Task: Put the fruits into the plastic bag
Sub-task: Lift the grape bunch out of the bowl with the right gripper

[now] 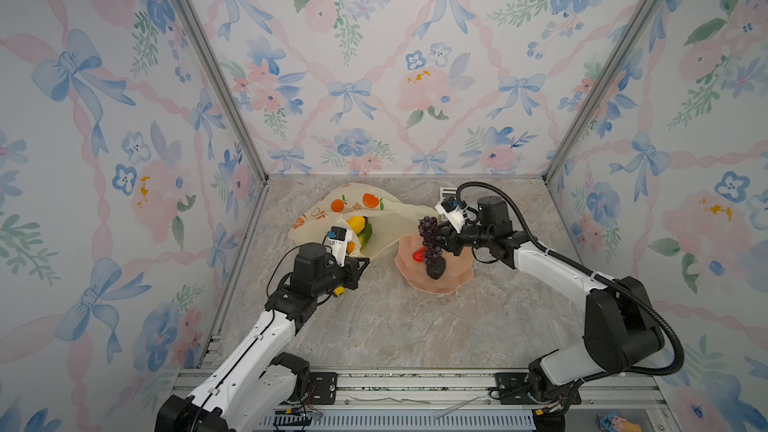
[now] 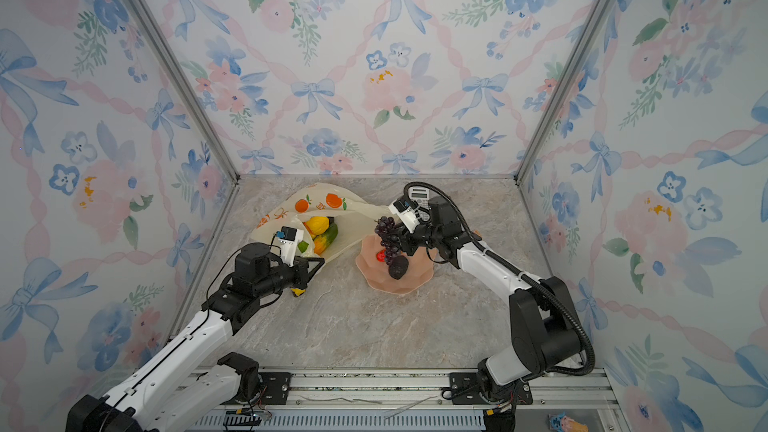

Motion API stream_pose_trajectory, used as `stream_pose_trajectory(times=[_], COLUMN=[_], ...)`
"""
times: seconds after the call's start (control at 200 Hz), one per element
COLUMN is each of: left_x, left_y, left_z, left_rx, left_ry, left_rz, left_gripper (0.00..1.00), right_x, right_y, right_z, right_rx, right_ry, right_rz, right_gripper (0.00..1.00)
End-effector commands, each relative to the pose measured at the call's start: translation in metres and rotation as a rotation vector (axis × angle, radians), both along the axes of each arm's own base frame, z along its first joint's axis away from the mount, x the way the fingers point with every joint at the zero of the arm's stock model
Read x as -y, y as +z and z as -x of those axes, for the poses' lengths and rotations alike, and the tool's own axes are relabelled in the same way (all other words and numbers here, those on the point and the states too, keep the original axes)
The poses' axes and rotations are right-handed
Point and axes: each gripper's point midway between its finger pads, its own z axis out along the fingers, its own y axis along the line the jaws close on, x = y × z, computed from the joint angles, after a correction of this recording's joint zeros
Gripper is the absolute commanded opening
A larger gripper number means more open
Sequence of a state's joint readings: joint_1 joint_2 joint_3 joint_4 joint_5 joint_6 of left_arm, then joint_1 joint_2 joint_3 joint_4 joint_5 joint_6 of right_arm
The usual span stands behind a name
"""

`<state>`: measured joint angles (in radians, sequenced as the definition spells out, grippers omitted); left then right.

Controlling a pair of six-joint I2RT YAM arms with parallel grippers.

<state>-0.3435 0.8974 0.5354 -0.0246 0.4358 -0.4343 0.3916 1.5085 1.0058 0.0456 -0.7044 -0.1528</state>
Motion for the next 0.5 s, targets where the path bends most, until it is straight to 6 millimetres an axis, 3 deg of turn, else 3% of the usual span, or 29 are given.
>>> stream_pose_trajectory(times=[0.0, 0.28, 0.495], left_x=[0.008, 0.02, 0.028], left_y=[0.016, 0.05, 0.051], left_z=[0.0, 0.0, -0.001], left_rx=[-0.012, -0.092, -0.174], left_ry=[-0.03, -0.091, -0.118], left_rz=[0.077, 0.203, 0.256], left_gripper=[0.0, 0.0, 0.0], right_x=[0.0, 0.005, -0.002], right_y=[0.044, 0.11, 0.154], right_z=[0.003, 0.019, 0.037], right_rx=[0.073, 0.147, 0.227], right_ry=[0.0, -0.03, -0.049], right_rz=[-0.104, -0.18, -0.211], right_gripper=[0.3, 0.3, 0.32])
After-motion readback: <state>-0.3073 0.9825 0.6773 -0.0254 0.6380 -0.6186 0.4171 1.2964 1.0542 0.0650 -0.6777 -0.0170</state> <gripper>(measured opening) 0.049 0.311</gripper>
